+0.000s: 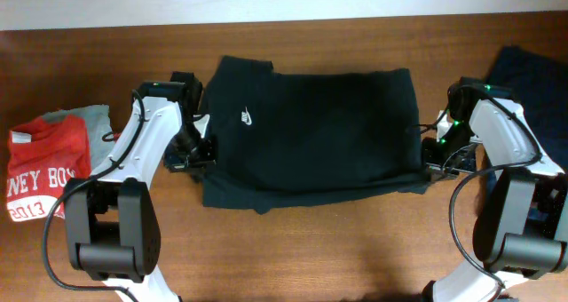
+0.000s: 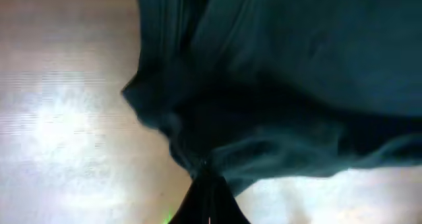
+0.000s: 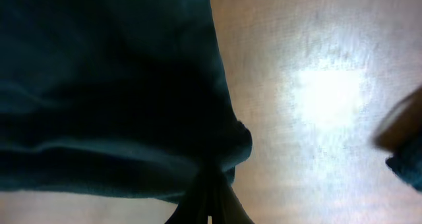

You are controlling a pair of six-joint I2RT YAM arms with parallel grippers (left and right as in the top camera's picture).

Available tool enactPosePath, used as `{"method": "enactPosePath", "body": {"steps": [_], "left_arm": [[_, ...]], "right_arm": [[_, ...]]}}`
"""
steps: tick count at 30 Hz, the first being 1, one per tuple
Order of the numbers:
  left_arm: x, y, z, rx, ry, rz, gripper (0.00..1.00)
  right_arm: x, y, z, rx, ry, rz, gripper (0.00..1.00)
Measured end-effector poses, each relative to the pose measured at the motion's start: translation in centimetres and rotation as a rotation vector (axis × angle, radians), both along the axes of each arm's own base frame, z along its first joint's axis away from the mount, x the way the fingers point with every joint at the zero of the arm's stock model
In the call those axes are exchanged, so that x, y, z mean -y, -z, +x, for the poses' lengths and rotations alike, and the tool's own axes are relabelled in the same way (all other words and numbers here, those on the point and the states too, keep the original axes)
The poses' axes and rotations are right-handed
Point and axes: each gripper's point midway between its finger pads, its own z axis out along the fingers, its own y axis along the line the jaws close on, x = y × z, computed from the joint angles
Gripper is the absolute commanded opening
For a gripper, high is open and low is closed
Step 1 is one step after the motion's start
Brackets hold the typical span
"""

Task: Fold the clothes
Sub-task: 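Grasp the folded shirt's side edges with both grippers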

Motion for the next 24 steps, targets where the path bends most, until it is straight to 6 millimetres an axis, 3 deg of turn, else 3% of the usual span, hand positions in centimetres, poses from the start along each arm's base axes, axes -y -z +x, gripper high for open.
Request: {"method": "enactPosePath", "body": {"steps": [5, 13, 20, 24], "left_arm": [[0.0, 0.2, 2.6, 0.098, -0.064, -0.021, 0.0], [-1.2, 0.0, 2.4, 0.069, -0.16, -0.084, 0.0], [-1.0, -0.9, -1.0, -0.08, -0.188, -0.169, 0.0], [-1.7, -2.4, -2.7, -0.121, -0.201, -0.177, 0.0]], "right_arm": [[0.4, 0.3, 2.3, 0.094, 0.001, -0.016, 0.04], [0.3, 0.4, 3.9, 0.164, -0.026, -0.004, 0.04], [-0.3, 0.2, 1.7, 0.08, -0.045, 0.036, 0.04], [0.9, -0.7, -0.6, 0.015, 0.021, 0.06, 0.04]]}}
